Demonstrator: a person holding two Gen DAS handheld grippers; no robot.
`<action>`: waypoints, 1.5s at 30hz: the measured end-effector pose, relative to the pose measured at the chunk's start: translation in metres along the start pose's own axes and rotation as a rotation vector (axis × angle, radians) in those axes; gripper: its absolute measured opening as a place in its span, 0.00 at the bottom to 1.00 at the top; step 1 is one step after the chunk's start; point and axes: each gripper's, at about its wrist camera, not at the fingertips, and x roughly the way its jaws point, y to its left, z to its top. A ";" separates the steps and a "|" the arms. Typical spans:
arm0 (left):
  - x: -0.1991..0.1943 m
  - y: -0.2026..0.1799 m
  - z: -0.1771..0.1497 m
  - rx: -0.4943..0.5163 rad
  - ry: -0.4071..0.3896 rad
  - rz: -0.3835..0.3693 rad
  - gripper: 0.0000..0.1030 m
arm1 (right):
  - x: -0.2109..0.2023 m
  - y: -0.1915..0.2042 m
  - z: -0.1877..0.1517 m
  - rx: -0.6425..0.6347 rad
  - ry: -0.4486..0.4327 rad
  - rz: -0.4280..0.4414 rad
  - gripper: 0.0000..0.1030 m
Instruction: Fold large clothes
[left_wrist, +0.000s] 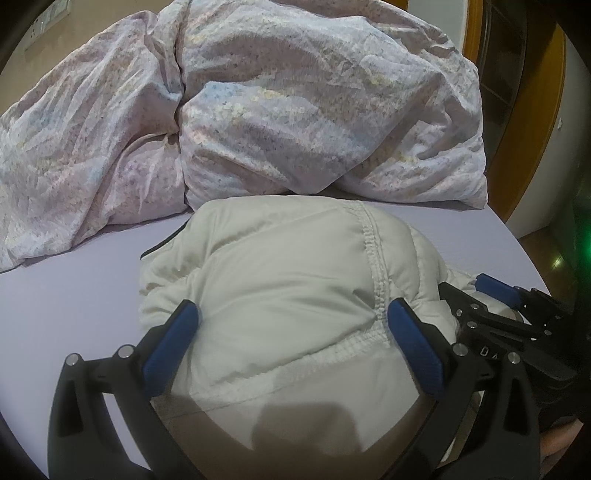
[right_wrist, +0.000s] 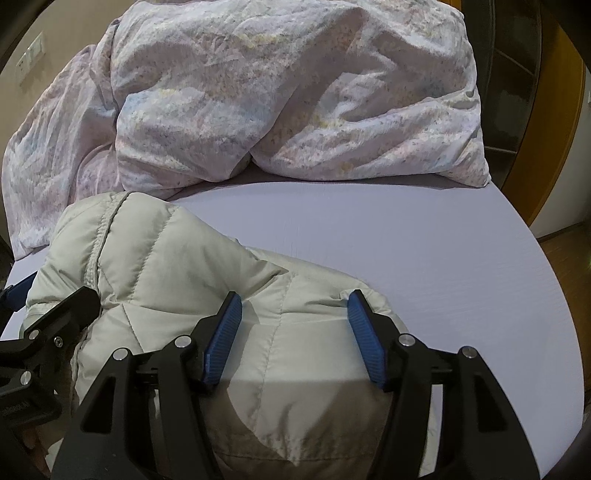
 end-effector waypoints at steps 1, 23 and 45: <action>0.001 0.000 0.000 -0.001 -0.002 0.001 0.98 | 0.001 0.000 0.000 0.001 -0.002 0.003 0.61; 0.010 -0.008 -0.007 0.012 -0.050 0.068 0.98 | 0.010 -0.004 -0.010 0.006 -0.082 0.000 0.61; 0.010 -0.010 -0.007 0.015 -0.056 0.071 0.98 | 0.014 -0.007 -0.009 0.011 -0.090 0.003 0.61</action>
